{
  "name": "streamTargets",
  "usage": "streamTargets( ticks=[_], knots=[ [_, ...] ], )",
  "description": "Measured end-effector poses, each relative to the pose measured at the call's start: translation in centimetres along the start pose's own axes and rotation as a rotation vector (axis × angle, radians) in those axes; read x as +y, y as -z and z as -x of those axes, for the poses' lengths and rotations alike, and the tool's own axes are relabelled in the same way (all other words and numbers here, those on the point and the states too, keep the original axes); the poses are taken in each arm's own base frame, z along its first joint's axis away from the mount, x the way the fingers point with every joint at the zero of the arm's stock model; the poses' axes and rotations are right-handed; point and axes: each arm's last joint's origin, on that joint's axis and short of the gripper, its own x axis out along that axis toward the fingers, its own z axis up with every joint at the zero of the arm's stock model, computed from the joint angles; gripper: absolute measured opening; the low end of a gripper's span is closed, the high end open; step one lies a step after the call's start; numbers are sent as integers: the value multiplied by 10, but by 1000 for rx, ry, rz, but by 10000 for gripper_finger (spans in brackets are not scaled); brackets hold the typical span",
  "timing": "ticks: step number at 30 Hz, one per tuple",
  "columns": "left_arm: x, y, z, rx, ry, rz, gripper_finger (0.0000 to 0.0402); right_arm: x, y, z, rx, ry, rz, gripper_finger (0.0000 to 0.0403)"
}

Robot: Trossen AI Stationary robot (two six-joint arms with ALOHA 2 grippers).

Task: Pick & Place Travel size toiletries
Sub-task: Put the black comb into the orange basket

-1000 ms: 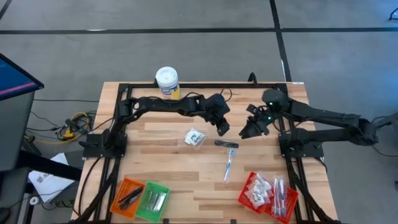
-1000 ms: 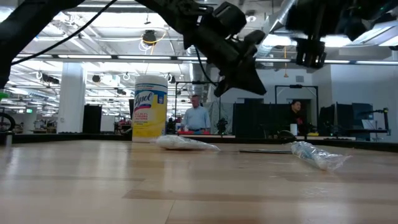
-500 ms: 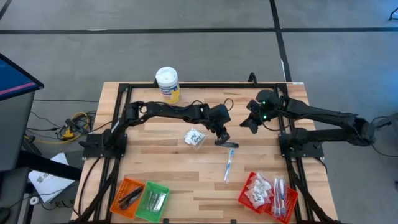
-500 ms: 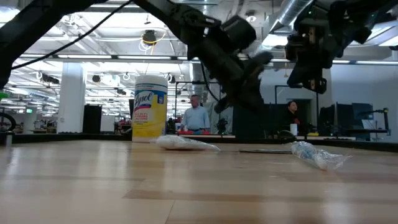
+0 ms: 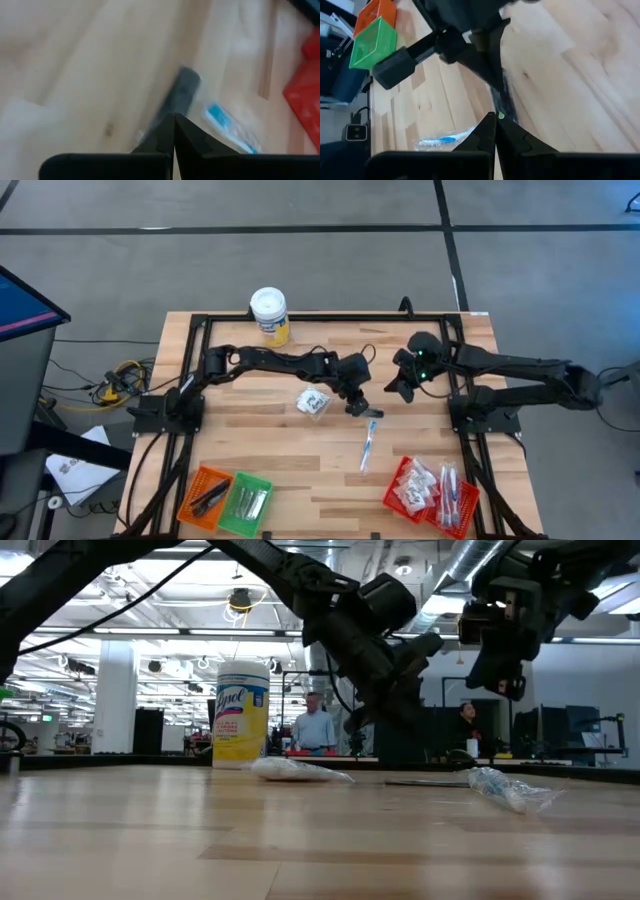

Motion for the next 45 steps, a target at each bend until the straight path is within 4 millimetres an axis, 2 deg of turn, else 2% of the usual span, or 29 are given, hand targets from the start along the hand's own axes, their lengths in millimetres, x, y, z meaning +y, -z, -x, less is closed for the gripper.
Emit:
streamTargets(
  ticks=[6,8,11,14,20,27,32,37,45],
  knots=[
    [-13,26,-12,78,6,-18,0,13,14,-14,15,40,58,1],
    [-10,35,-16,97,-10,5,0,17,16,-19,13,83,75,0],
    [4,42,-19,113,-57,83,0,23,18,-25,10,88,85,0],
    [14,41,-17,115,-57,140,0,28,19,-34,13,69,85,0],
    [21,39,-11,114,-79,158,0,34,22,-47,40,46,67,1],
    [10,23,6,2,-64,114,0,36,24,-50,43,74,51,1],
    [10,25,5,9,-66,129,0,35,24,-51,22,112,34,7],
    [11,24,5,-10,-97,133,0,31,21,-61,16,121,-37,48],
    [13,23,6,-8,-96,140,0,33,27,-81,54,116,-73,167]
  ],
)
